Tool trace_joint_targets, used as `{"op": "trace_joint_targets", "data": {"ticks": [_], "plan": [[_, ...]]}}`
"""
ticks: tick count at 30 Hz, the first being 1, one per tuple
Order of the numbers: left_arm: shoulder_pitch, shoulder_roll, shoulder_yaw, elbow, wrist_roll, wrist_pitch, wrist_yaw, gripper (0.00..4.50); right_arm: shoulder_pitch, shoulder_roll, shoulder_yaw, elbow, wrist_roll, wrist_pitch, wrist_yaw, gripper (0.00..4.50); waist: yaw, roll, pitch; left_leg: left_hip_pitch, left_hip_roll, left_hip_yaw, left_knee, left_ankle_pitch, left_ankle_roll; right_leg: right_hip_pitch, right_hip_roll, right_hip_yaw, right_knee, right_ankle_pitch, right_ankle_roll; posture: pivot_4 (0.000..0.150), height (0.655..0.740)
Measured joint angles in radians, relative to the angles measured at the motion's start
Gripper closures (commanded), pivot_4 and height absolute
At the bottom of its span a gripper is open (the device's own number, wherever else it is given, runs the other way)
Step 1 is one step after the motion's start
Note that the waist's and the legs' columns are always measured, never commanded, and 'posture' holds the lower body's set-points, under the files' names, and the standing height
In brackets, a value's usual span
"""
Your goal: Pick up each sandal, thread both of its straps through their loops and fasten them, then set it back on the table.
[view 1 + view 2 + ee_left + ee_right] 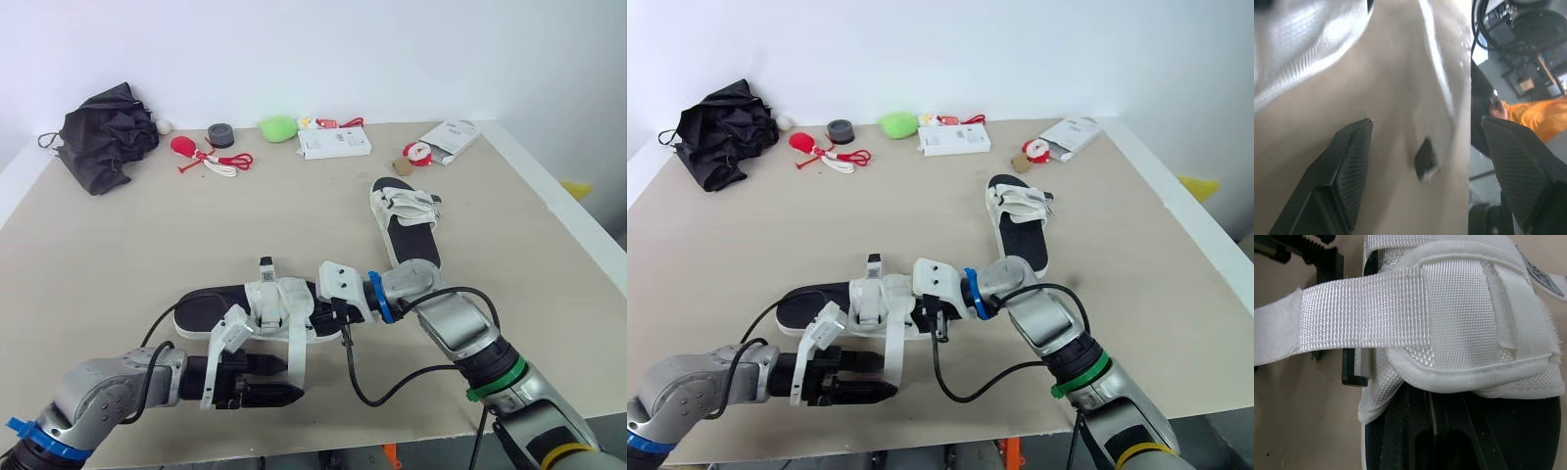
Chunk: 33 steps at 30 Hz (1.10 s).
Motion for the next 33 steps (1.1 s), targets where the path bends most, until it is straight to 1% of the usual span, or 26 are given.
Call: {"op": "trace_joint_targets", "data": {"ticks": [2, 3, 5, 6, 9, 11, 16, 19, 22, 23, 24, 27, 29, 30, 32, 33], "plan": [[0.0, -0.03, 0.0, 0.0, -0.001, 0.011, 0.01, 0.82, 0.0, -0.006, 0.001, -0.008, 0.0, 0.005, 0.0, 4.5, 0.0, 0.0, 0.0, -0.001, -0.001, 0.0, 0.001, 0.0, 0.0, 0.0, -0.001, 0.0, 0.0, 0.001, 0.002, 0.15, 0.74], [0.0, -0.037, 0.001, 0.0, -0.001, 0.021, 0.014, 1.04, 0.0, -0.009, 0.001, -0.01, 0.0, 0.007, 0.001, 4.5, 0.0, 0.0, 0.0, -0.001, -0.001, 0.0, 0.001, 0.0, 0.0, 0.0, -0.001, 0.0, 0.0, 0.001, 0.002, 0.15, 0.74], [0.001, -0.048, 0.004, 0.0, -0.001, 0.029, 0.022, 1.63, 0.0, -0.012, 0.001, -0.012, 0.0, 0.008, 0.003, 4.5, 0.0, 0.0, 0.0, -0.001, -0.002, 0.0, 0.001, 0.0, 0.001, 0.0, -0.002, 0.0, 0.0, 0.001, 0.003, 0.15, 0.74], [0.005, -0.057, 0.006, 0.0, -0.002, 0.037, 0.024, 2.0, 0.0, -0.014, 0.001, -0.015, 0.0, 0.01, 0.004, 4.5, 0.0, 0.0, 0.0, -0.001, -0.002, 0.0, 0.001, -0.001, 0.001, 0.0, -0.002, 0.0, 0.0, 0.001, 0.004, 0.15, 0.74], [0.017, -0.065, 0.007, 0.0, -0.007, 0.061, 0.024, 3.52, -0.006, -0.017, 0.005, -0.018, 0.0, 0.019, 0.01, 4.5, 0.0, -0.001, 0.0, -0.001, -0.003, 0.0, 0.002, -0.002, 0.003, 0.001, -0.003, 0.0, 0.0, 0.001, 0.007, 0.15, 0.74], [0.018, -0.066, 0.008, 0.0, -0.013, 0.072, 0.024, 4.45, -0.008, -0.018, 0.005, -0.019, 0.0, 0.024, 0.013, 4.5, 0.001, -0.001, 0.0, -0.001, -0.003, 0.0, 0.002, -0.002, 0.003, 0.001, -0.003, 0.0, 0.0, 0.001, 0.007, 0.15, 0.74], [0.018, -0.065, 0.029, 0.0, -0.024, 0.096, 0.022, 4.45, -0.01, -0.018, 0.005, -0.019, 0.0, 0.027, 0.015, 4.5, 0.001, -0.001, 0.0, -0.001, -0.003, 0.0, 0.002, -0.002, 0.003, 0.001, -0.003, 0.0, 0.0, 0.001, 0.008, 0.15, 0.74], [0.018, -0.046, 0.039, 0.0, -0.038, 0.122, 0.002, 4.45, -0.011, -0.017, 0.007, -0.018, 0.0, 0.027, 0.015, 4.5, 0.0, -0.001, 0.0, -0.001, -0.003, -0.001, 0.002, -0.002, 0.003, 0.001, -0.003, 0.0, 0.0, 0.001, 0.008, 0.15, 0.74], [-0.032, 0.057, 0.099, 0.005, -0.164, 0.228, -0.061, 4.45, -0.021, -0.015, 0.013, -0.008, 0.0, 0.026, 0.015, 4.5, 0.0, -0.001, 0.0, -0.001, -0.002, -0.002, 0.003, -0.002, 0.003, 0.001, -0.002, -0.002, 0.001, 0.0, 0.007, 0.15, 0.74], [-0.046, 0.069, 0.112, 0.007, -0.183, 0.244, -0.068, 4.45, -0.021, -0.014, 0.013, -0.007, 0.0, 0.026, 0.015, 4.5, 0.0, -0.001, 0.0, -0.001, -0.002, -0.002, 0.003, -0.002, 0.003, 0.001, -0.002, -0.002, 0.001, 0.0, 0.006, 0.15, 0.74], [-0.086, 0.097, 0.129, 0.034, -0.242, 0.287, -0.09, 4.45, -0.024, -0.012, 0.014, 0.0, 0.0, 0.023, 0.014, 4.5, 0.0, -0.001, 0.0, -0.001, -0.002, -0.002, 0.004, -0.002, 0.003, 0.001, -0.002, -0.003, 0.001, -0.001, 0.005, 0.15, 0.74], [-0.259, 0.136, 0.191, 0.222, -0.411, 0.403, -0.103, 4.45, -0.04, 0.003, 0.016, 0.032, 0.0, 0.009, 0.011, 4.5, -0.002, -0.002, -0.001, -0.001, -0.001, -0.003, 0.007, -0.002, 0.003, 0.003, 0.002, -0.005, 0.001, -0.001, 0.005, 0.15, 0.74], [-0.374, 0.1, 0.219, 0.355, -0.482, 0.429, -0.05, 4.45, -0.044, 0.009, 0.017, 0.044, 0.0, 0.004, 0.008, 4.5, -0.002, -0.002, -0.001, 0.002, -0.001, -0.005, 0.009, -0.002, 0.004, 0.007, 0.003, -0.006, 0.001, -0.001, 0.005, 0.15, 0.74], [-0.43, 0.057, 0.232, 0.428, -0.5, 0.431, -0.002, 4.45, -0.045, 0.013, 0.017, 0.051, 0.0, 0.001, 0.007, 4.5, -0.003, -0.003, -0.001, 0.004, -0.001, -0.005, 0.009, -0.002, 0.004, 0.009, 0.003, -0.005, 0.001, -0.001, 0.005, 0.15, 0.74], [-0.475, 0.004, 0.237, 0.494, -0.505, 0.423, 0.062, 4.45, -0.044, 0.02, 0.018, 0.056, 0.0, -0.002, 0.002, 4.5, -0.005, -0.003, -0.002, 0.005, 0.0, -0.004, 0.009, -0.002, 0.003, 0.01, 0.003, -0.004, 0.001, 0.001, 0.008, 0.15, 0.74], [-0.508, -0.054, 0.238, 0.541, -0.479, 0.399, 0.119, 4.45, -0.042, 0.022, 0.017, 0.057, 0.0, -0.004, 0.0, 4.5, -0.006, -0.004, -0.002, 0.006, -0.001, -0.003, 0.009, -0.002, 0.003, 0.01, 0.003, -0.002, 0.002, 0.002, 0.009, 0.15, 0.74]]}}
